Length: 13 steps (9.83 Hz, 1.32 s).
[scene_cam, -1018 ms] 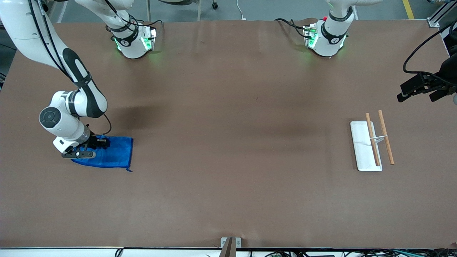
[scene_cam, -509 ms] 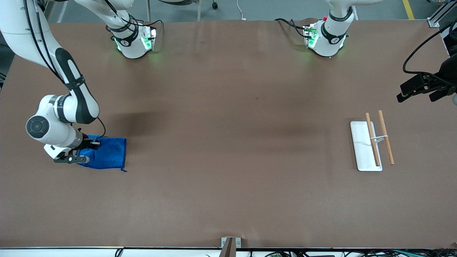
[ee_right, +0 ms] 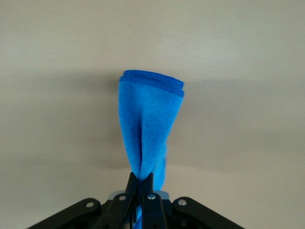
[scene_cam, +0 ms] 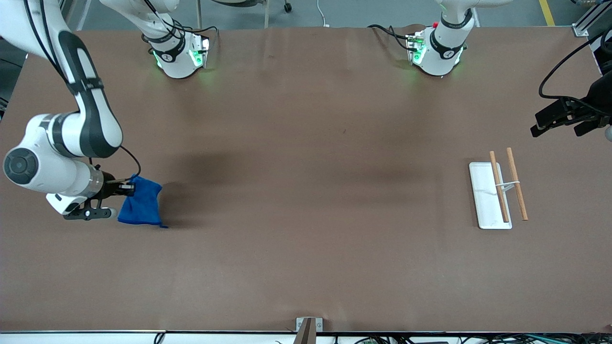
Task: Right arm passes towel to left arm to hang
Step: 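Lift the towel with the right gripper while the left gripper approaches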
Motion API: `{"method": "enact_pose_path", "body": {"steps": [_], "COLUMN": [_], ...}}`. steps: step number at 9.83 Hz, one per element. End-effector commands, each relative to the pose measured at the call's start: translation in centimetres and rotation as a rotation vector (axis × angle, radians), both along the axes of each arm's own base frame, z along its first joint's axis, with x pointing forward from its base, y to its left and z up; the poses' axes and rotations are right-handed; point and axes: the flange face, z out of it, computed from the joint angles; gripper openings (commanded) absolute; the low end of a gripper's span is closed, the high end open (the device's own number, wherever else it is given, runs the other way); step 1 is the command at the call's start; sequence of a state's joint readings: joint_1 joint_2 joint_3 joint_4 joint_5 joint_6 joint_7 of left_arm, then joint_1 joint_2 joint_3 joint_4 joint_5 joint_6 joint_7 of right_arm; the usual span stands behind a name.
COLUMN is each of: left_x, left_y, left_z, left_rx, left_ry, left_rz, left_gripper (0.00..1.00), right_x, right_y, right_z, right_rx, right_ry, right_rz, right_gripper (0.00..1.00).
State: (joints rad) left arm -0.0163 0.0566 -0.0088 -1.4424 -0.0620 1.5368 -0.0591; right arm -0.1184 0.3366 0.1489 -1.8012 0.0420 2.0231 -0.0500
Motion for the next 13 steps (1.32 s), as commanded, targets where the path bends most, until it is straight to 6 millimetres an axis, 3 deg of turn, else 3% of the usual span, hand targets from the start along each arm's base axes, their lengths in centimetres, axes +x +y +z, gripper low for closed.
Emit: {"method": "enact_pose_path", "body": {"steps": [1,7,10,13], "left_x": [0.4,1.1,1.3,1.0], "left_y": [-0.1,-1.1,-2.7,-8.6], "left_z": [-1.6,-2.9,-4.7,-13.3], "left_rx": [0.018,0.000,-0.055,-0.282], "left_ry": [0.025,0.046,0.102,0.469], "left_rz": [-0.002,-0.032,-0.046,-0.142], "left_gripper": [1.00,1.00,1.00,1.00], "right_x": [0.0,-2.5,-4.7,-6.7], "right_y": [5.8,20.9,27.9,34.0], "right_z": [2.8,9.7,10.7,11.9], "right_rx": [0.181,0.814,1.006,1.173], "right_ry": [-0.016,0.049,0.114,0.112], "right_rz": [-0.010,-0.134,-0.193,-0.302], "right_gripper": [0.00,0.00,0.00,0.00]}}
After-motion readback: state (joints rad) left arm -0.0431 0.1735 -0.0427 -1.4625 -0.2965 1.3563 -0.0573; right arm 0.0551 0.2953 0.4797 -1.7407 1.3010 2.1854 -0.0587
